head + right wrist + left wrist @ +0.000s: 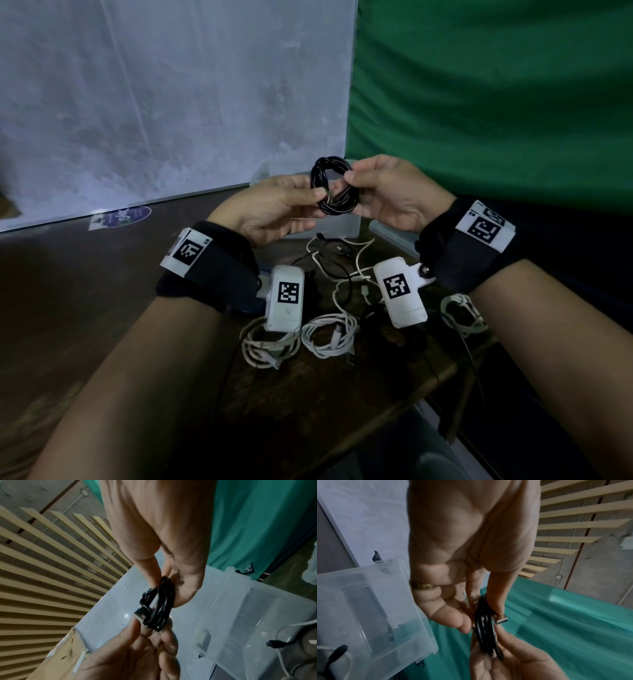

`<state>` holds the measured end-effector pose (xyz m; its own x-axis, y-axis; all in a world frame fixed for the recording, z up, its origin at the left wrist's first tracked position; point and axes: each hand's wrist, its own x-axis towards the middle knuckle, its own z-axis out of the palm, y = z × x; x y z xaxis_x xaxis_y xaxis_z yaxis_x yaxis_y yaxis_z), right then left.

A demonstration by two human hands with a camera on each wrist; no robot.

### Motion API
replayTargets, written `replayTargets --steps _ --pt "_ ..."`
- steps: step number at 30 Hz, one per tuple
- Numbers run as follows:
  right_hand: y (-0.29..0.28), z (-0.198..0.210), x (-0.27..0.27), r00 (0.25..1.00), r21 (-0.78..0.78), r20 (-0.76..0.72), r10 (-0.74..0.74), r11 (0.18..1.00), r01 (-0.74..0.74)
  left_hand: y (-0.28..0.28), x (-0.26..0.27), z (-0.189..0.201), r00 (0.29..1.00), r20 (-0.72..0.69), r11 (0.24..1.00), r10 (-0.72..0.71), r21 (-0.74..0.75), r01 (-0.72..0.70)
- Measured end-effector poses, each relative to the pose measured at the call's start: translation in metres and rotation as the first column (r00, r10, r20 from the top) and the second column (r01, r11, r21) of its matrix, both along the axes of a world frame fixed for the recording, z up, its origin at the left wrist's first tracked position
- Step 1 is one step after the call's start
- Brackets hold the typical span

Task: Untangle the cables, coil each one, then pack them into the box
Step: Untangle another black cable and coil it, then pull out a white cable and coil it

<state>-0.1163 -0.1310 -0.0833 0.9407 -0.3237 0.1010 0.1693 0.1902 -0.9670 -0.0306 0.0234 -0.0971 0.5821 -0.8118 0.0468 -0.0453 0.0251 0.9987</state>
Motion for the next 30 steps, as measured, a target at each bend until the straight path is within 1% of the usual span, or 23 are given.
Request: replayTargets --steps 4,10,14,17,19,21,23,25,27,29,30 --pt "0.0 -0.001 0.001 0.999 -0.031 -0.04 0.001 1.0 -0.002 0.003 0.003 0.001 0.999 0.003 0.997 0.048 0.054 -0.048" --pt "0.003 -0.009 0.004 0.992 -0.1 -0.126 -0.004 0.995 -0.009 0.004 0.005 -0.001 0.985 0.052 0.983 0.166 0.067 -0.17" --pt "0.005 -0.015 0.003 0.97 -0.218 -0.239 -0.034 0.976 -0.02 0.005 0.002 -0.004 0.989 0.03 0.984 0.147 0.101 -0.15" --pt "0.005 -0.014 -0.001 0.958 -0.337 -0.27 -0.099 0.942 0.002 0.002 -0.005 -0.007 0.991 0.01 0.976 0.133 0.173 -0.133" --pt "0.002 -0.014 -0.005 0.948 -0.396 -0.289 -0.132 0.918 0.008 -0.002 -0.009 -0.01 0.989 0.031 0.962 0.144 0.229 -0.148" --pt "-0.004 -0.015 -0.01 0.934 -0.444 -0.321 -0.155 0.896 -0.004 -0.007 -0.013 -0.011 0.984 0.089 0.94 0.153 0.294 -0.173" --pt "-0.012 -0.015 -0.015 0.922 -0.47 -0.342 -0.179 0.883 -0.003 -0.014 -0.016 -0.012 0.978 0.173 0.908 0.119 0.379 -0.177" --pt "-0.022 -0.017 -0.019 0.914 -0.477 -0.34 -0.221 0.878 0.035 -0.024 -0.019 -0.016 0.966 0.251 0.866 0.064 0.468 -0.179" --pt "-0.034 -0.019 -0.023 0.897 -0.543 -0.355 -0.263 0.839 0.031 -0.038 -0.022 -0.02 0.952 0.305 0.817 -0.002 0.55 -0.175" --pt "-0.051 -0.024 -0.027 0.865 -0.616 -0.406 -0.297 0.787 -0.019 -0.05 -0.028 -0.022 0.924 0.356 0.753 -0.138 0.644 -0.136" --pt "-0.059 -0.027 -0.026 0.859 -0.618 -0.405 -0.311 0.786 -0.006 -0.056 -0.03 -0.023 0.892 0.375 0.697 -0.253 0.71 -0.101"
